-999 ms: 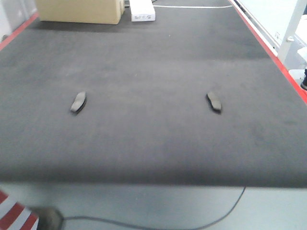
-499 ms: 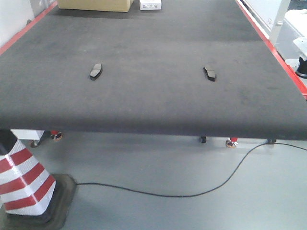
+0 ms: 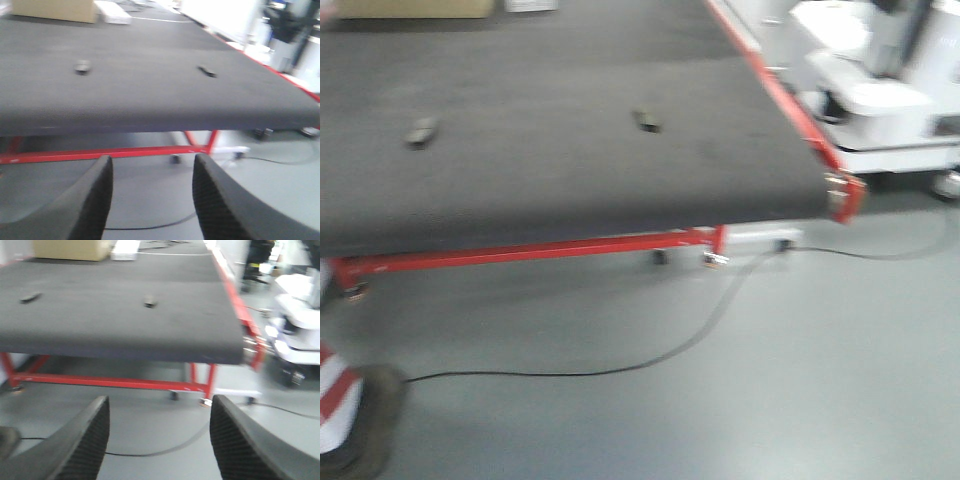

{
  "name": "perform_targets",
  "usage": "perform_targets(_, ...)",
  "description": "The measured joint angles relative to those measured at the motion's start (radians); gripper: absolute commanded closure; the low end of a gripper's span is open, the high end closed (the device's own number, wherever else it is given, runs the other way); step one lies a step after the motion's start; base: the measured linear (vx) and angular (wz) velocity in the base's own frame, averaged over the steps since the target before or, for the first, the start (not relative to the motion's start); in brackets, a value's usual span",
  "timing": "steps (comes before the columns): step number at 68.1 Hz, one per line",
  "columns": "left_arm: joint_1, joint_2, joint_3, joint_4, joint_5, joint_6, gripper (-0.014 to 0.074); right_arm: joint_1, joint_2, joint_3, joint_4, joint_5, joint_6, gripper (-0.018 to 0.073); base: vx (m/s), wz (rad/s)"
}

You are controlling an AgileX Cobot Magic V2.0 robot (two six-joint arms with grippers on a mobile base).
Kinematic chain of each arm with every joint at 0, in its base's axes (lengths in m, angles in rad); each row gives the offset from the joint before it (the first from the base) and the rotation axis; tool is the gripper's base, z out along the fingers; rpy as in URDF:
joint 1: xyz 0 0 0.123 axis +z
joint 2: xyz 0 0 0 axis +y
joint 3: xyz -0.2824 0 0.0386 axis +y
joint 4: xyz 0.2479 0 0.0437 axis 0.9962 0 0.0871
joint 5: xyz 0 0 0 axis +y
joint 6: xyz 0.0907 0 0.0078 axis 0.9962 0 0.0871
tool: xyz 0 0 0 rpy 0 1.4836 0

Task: Move and align brake pads A on conveyor
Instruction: 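Back away from the conveyor and turn the base toward the corridor, then drive along the yellow floor line past the green floor sign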

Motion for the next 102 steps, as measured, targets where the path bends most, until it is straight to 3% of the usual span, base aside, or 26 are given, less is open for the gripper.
perform_targets(102, 0.0, 0.0, 0.0, 0.0, 0.0, 0.0, 0.0245, 0.0, 0.0, 0.0, 0.0, -0.001, 0.0, 0.0127, -0.11, -0.8)
